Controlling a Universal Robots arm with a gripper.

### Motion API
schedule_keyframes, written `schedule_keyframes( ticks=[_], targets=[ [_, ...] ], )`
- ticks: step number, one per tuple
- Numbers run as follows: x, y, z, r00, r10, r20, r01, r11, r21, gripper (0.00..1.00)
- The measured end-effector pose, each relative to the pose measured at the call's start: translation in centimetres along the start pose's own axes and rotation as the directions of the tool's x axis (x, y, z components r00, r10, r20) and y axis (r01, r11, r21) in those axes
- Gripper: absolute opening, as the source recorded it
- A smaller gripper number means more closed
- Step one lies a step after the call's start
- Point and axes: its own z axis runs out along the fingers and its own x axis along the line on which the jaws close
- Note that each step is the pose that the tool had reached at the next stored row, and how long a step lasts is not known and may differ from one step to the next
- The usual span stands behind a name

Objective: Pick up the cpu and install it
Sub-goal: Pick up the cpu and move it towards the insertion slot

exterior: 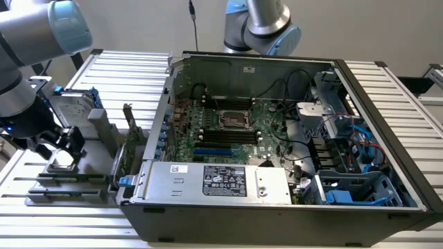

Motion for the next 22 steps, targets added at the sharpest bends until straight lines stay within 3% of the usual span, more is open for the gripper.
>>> schedule_keyframes(
  ticks=[12,14,16,17,22],
  targets=[
    [0.06,-0.03,0.74,1.0,0.001,-0.0032,-0.001,1.0,-0.0023,0.73],
    [0.05,-0.03,0.78,1.0,0.001,-0.0033,-0.001,1.0,-0.0031,0.65],
    [0.06,-0.03,0.8,1.0,0.001,-0.0035,-0.001,1.0,-0.004,0.65],
    [0.05,-0.03,0.81,1.0,0.001,-0.0034,-0.001,1.0,-0.0045,0.58],
    [0.06,-0.03,0.87,1.0,0.001,-0.0035,-0.001,1.0,-0.007,0.58]
  ],
)
